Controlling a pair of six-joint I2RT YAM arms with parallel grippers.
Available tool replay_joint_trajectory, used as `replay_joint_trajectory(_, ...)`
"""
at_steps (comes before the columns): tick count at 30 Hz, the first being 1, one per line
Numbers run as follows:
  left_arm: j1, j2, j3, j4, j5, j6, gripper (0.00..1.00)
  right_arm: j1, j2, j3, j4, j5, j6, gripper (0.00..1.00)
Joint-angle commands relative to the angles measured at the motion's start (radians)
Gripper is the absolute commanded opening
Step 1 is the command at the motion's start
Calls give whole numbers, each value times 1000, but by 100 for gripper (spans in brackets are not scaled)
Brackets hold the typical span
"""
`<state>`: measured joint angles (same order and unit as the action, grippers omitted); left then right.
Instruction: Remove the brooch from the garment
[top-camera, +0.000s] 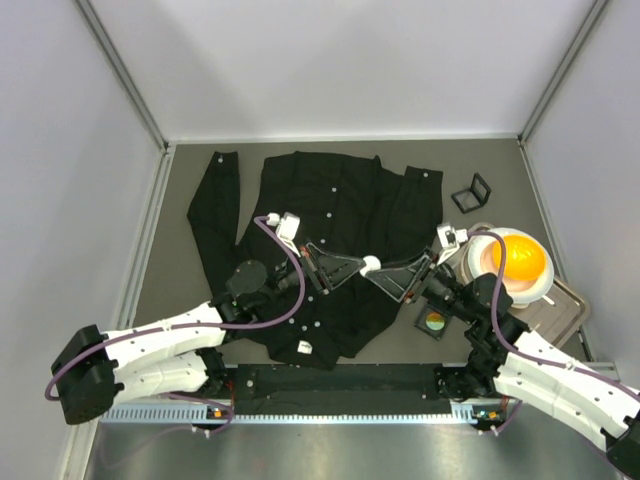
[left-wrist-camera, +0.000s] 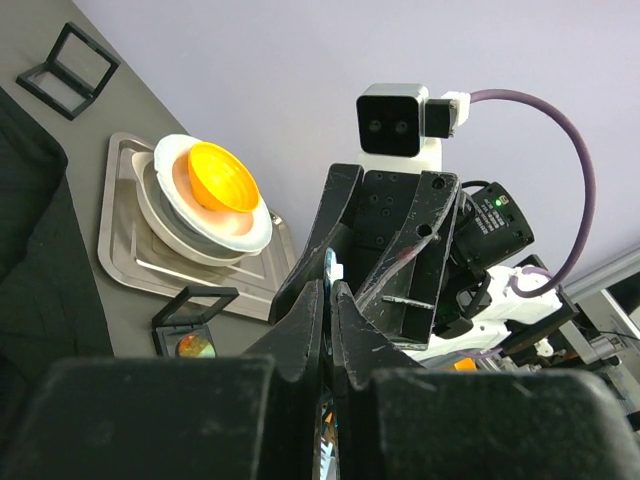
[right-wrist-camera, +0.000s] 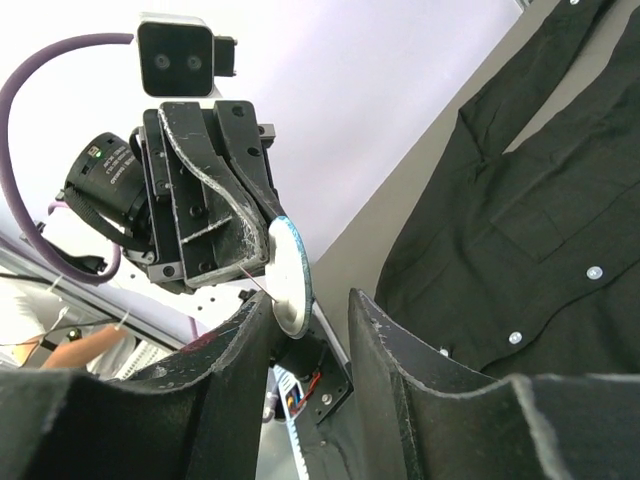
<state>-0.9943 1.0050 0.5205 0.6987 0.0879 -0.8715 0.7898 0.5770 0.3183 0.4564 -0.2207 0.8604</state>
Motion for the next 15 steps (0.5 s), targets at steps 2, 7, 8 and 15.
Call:
replay_joint_trajectory(2, -20, -9, 19, 38, 4, 19, 0, 6, 0, -8, 77, 23, 14, 39)
replay_joint_trajectory(7, -32, -6, 21, 32, -5, 34, 0, 12, 7, -19, 113, 49, 40, 39)
replay_joint_trajectory(8, -36, -5, 24, 25, -8, 37, 0, 14, 9, -19, 110, 55, 42, 39)
replay_joint_trajectory(15, -63, -3, 36, 12, -13, 86, 0, 15, 12, -24, 94, 98, 71, 33)
